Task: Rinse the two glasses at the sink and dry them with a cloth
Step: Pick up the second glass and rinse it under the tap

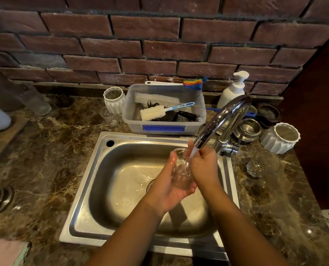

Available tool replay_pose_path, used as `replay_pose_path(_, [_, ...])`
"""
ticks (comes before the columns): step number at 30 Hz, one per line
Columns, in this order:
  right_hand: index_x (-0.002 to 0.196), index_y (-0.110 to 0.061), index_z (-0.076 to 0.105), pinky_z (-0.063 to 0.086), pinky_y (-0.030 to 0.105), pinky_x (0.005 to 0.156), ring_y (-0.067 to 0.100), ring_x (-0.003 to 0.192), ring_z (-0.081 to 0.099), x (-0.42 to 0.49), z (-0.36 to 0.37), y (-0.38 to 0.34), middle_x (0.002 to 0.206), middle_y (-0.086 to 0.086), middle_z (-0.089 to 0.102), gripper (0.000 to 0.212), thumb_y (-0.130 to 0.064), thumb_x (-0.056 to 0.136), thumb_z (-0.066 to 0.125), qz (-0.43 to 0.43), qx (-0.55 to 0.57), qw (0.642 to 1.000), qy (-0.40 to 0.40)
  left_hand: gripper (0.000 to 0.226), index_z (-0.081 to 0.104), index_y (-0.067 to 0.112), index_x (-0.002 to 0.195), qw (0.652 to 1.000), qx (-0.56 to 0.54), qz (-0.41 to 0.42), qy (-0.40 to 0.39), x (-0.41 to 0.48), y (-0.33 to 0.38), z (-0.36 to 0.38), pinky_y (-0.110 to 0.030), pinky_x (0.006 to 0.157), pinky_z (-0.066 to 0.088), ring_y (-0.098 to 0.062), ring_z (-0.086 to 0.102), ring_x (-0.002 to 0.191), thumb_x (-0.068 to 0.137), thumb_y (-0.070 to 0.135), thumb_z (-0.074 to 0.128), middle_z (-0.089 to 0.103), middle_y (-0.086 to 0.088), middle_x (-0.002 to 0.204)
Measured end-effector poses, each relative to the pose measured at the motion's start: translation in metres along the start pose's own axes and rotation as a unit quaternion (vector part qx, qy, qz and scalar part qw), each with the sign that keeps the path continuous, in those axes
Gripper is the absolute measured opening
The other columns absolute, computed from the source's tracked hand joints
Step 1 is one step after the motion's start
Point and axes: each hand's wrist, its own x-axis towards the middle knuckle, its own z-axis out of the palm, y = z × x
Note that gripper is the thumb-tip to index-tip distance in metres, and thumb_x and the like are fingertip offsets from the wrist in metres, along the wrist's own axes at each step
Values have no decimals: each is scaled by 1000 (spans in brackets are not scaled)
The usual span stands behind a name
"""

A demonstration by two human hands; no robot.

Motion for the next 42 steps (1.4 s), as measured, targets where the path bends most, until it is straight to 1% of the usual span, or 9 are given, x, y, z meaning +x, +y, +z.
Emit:
replay_pose_path(5, [70, -14, 65, 56, 45, 58, 27, 61, 68, -10, 1, 6, 62, 11, 67, 40, -48, 89, 66, -30, -23, 999, -38, 53, 75, 5, 114, 995, -92, -30, 30, 4, 3, -7, -44, 98, 49, -30, 66, 109, 95, 51, 57, 75, -17, 114])
replay_pose_path(12, [67, -15, 64, 54, 38, 58, 24, 59, 65, -7, 3, 5, 58, 0, 61, 40, -35, 100, 52, -57, -168, 982, 55, 30, 58, 21, 118, 975, 118, 118, 147, 3, -16, 14, -47, 81, 61, -29, 71, 102, 98, 43, 58, 70, -9, 112])
replay_pose_path(17, [79, -16, 68, 55, 34, 61, 14, 67, 70, -20, -1, -2, 68, 1, 70, 28, -32, 100, 58, -42, -98, 993, -46, 34, 61, 18, 122, 978, 28, 122, 165, 7, -3, 8, -51, 95, 54, -33, 73, 101, 100, 44, 54, 75, -16, 110])
replay_pose_path(25, [94, -19, 79, 57, 33, 79, 14, 84, 72, -22, -23, 8, 88, 1, 77, 19, -25, 95, 61, -71, -72, 955, -279, 40, 69, 5, 109, 997, 29, 17, 75, 3, 18, -7, -21, 41, 41, -13, 59, 52, 101, 41, 52, 71, -8, 77])
replay_pose_path(28, [100, -8, 77, 55, 24, 84, 15, 91, 75, -19, -28, 1, 96, 7, 80, 22, -13, 100, 56, -4, 9, 960, -281, 31, 64, 11, 113, 978, 159, 109, 77, 4, 16, -5, -25, 53, 46, -16, 62, 67, 102, 37, 52, 70, -11, 88])
replay_pose_path(33, [109, -3, 72, 54, 49, 99, 35, 107, 72, -25, -27, 4, 109, 22, 75, 40, -35, 95, 54, 108, 166, 950, -240, 14, 62, 21, 112, 897, 332, 288, 54, 6, 14, -9, -19, 71, 57, -14, 70, 93, 102, 26, 55, 68, -6, 107])
replay_pose_path(37, [110, -9, 75, 55, 39, 99, 21, 107, 72, -30, -26, 8, 108, 7, 78, 31, -24, 104, 49, -41, 22, 968, -245, 36, 62, 20, 118, 956, 245, 127, 94, 7, 20, -3, -37, 75, 53, -25, 67, 95, 101, 47, 45, 71, -11, 107])
replay_pose_path(40, [114, -7, 74, 55, 38, 96, 21, 109, 71, -29, -30, 18, 111, 6, 77, 32, -27, 103, 51, -81, 4, 956, -282, 39, 68, 14, 109, 974, 198, -14, 107, 1, 37, -1, -33, 64, 54, -18, 69, 75, 98, 48, 53, 75, -5, 81])
replay_pose_path(42, [114, -7, 75, 56, 39, 96, 23, 108, 72, -32, -29, 19, 110, 7, 77, 31, -26, 101, 53, -69, 2, 954, -292, 38, 69, 13, 106, 974, 191, -16, 119, 1, 42, -1, -30, 60, 55, -17, 69, 68, 99, 47, 55, 75, -5, 79])
